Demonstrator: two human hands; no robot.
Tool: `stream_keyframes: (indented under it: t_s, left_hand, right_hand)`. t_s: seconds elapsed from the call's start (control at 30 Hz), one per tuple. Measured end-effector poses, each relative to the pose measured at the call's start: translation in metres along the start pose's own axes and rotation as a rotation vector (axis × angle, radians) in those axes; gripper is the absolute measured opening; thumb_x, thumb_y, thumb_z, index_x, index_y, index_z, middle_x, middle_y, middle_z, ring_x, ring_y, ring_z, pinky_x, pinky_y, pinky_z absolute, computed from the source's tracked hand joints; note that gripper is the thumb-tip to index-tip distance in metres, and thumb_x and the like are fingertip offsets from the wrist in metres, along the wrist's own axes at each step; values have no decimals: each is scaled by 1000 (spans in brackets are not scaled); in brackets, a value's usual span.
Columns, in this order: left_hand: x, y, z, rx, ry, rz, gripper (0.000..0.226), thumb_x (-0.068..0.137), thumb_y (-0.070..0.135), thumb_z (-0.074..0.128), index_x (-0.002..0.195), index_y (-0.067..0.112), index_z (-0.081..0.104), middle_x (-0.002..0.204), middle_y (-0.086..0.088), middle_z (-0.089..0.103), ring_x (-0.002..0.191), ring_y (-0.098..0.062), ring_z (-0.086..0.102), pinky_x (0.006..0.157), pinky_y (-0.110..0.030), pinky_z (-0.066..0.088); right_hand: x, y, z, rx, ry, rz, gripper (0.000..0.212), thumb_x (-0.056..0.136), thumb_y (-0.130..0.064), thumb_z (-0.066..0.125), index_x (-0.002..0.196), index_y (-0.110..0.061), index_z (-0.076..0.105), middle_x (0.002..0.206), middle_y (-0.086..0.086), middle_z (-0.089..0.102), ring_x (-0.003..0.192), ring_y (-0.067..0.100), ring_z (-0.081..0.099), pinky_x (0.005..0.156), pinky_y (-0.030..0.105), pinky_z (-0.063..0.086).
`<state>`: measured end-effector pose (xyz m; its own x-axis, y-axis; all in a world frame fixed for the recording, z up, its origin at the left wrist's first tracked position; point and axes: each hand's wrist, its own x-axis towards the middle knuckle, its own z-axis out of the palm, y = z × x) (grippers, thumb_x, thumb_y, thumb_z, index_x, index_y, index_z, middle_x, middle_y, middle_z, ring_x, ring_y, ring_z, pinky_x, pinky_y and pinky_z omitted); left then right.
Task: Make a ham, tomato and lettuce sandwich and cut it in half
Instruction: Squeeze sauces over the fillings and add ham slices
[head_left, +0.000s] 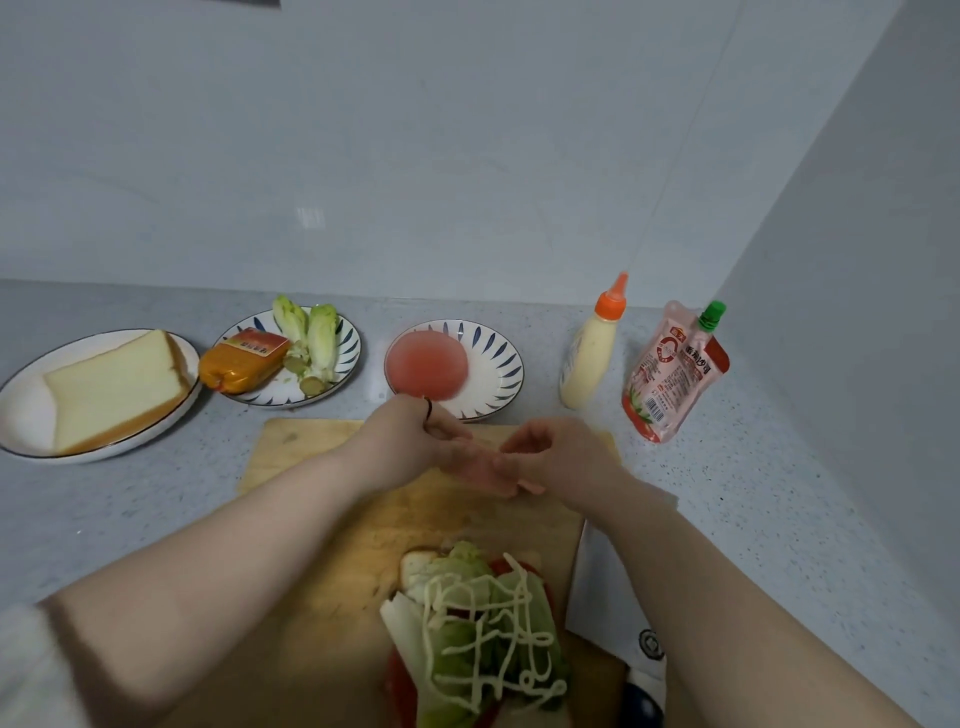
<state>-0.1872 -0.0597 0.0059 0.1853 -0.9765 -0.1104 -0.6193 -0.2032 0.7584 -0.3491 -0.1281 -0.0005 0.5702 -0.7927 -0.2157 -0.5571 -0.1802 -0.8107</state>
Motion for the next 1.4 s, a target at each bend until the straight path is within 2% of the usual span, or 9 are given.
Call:
stream_keyframes:
  t_s: [0.1, 0.2, 0.3, 0.37, 0.57, 0.83, 1.07, 1.23, 1.4]
  left_hand:
    - [-29, -12, 1, -48, -91, -73, 7, 74, 16, 72, 79, 11, 74, 62, 9, 65, 52, 3, 55, 54, -7, 42]
    - [-51, -22, 9, -89, -116, -113, 6, 74, 13, 72, 68, 15, 74, 57, 8, 64, 54, 0, 53, 52, -11, 40]
    - [-63, -29, 16, -98, -91, -153, 16, 75, 15, 71, 60, 23, 71, 53, 10, 61, 54, -1, 52, 48, -11, 37]
    - [-67, -31, 18, -114, -87, -168, 16, 76, 14, 70, 61, 20, 71, 46, 13, 59, 48, 2, 51, 46, -10, 36]
    - [-72, -32, 29, -90, -88, -178, 11, 76, 15, 70, 66, 17, 73, 41, 13, 56, 40, 3, 49, 39, -8, 32]
    - [-71, -36, 40, -96, -5, -199, 3, 75, 19, 72, 77, 18, 70, 64, 12, 58, 57, 1, 50, 43, -4, 35]
    - [-71, -35, 35, 1, -68, -167, 13, 73, 27, 74, 83, 23, 66, 71, 15, 54, 62, 1, 48, 45, -4, 35]
    - [-70, -35, 34, 51, -108, -149, 17, 71, 32, 74, 78, 30, 59, 77, 20, 53, 69, 4, 48, 48, -2, 36]
    - [-60, -33, 30, -14, -39, -129, 10, 74, 25, 72, 83, 23, 68, 72, 17, 57, 64, 5, 49, 49, -1, 37]
  right_hand:
    - [-16, -2, 19, -16, -102, 58, 10, 75, -22, 72, 71, -20, 63, 79, -12, 51, 70, 1, 50, 56, 1, 40]
    - [-27, 3, 35, 5, -197, 108, 30, 74, -23, 72, 100, -10, 62, 76, -12, 59, 59, -2, 56, 55, 8, 48]
    - [-37, 1, 42, -94, -248, 91, 9, 75, -31, 69, 79, -27, 62, 72, -14, 59, 63, -1, 55, 60, 14, 47]
    - [-39, 1, 45, -167, -238, 58, 12, 75, -34, 68, 68, -31, 59, 72, -17, 57, 68, -2, 52, 61, 14, 43]
    - [-43, 9, 52, -367, -171, 2, 11, 76, -32, 66, 83, -24, 68, 80, -10, 56, 92, 12, 51, 73, 23, 42]
    - [-46, 14, 52, -386, -31, -59, 12, 73, -37, 68, 79, -29, 63, 68, -17, 42, 82, 9, 39, 60, 19, 29]
    - [-47, 12, 51, -447, -52, -124, 23, 73, -40, 67, 89, -23, 65, 70, -17, 39, 81, 9, 37, 70, 24, 31]
    - [-48, 15, 48, -449, -95, -140, 25, 72, -43, 67, 89, -24, 64, 72, -16, 40, 81, 8, 37, 66, 24, 31]
    - [-40, 20, 42, -224, -17, -89, 17, 74, -28, 69, 68, -32, 53, 68, -14, 45, 66, 0, 41, 59, 16, 33]
